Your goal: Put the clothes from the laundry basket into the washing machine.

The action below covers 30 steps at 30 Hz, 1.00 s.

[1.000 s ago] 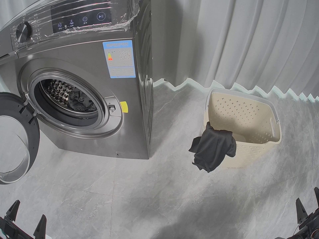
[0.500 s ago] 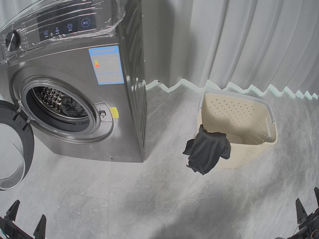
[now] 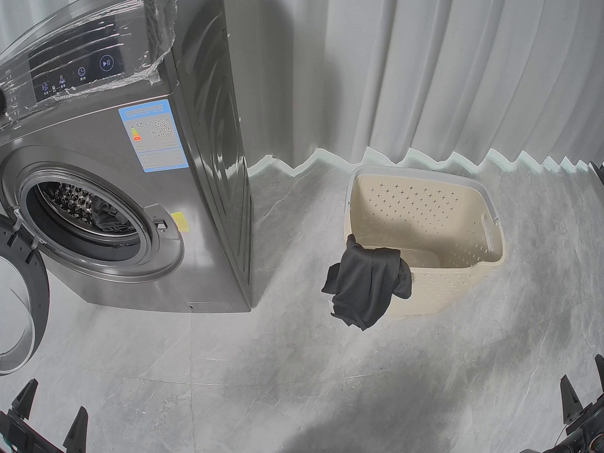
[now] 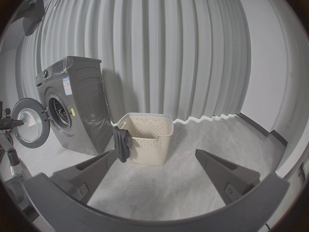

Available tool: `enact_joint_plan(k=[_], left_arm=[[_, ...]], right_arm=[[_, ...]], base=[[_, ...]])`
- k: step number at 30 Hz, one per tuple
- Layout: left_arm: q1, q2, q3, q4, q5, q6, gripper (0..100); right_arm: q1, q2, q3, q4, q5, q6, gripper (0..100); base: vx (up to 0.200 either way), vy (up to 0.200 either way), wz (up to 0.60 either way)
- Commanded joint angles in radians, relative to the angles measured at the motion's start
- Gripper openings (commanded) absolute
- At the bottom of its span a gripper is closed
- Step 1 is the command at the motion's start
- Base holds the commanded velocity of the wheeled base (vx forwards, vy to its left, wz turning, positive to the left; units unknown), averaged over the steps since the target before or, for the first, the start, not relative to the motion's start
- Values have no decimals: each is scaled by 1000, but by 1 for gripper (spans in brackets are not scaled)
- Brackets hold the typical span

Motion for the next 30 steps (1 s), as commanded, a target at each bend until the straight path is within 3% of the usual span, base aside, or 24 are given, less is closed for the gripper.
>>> enact_joint_plan(k=[1,18,30], left_arm=[[0,-12,7,0,0,0,100],[0,-12,7,0,0,1,100],[0,-12,7,0,0,1,100]], right_arm=[[0,-15,16,-1,1,0,100],[0,-15,16,0,-1,0,100],[0,-15,18,-1,14,-14,100]], base=[[0,-200,0],[0,-200,0],[0,0,0]])
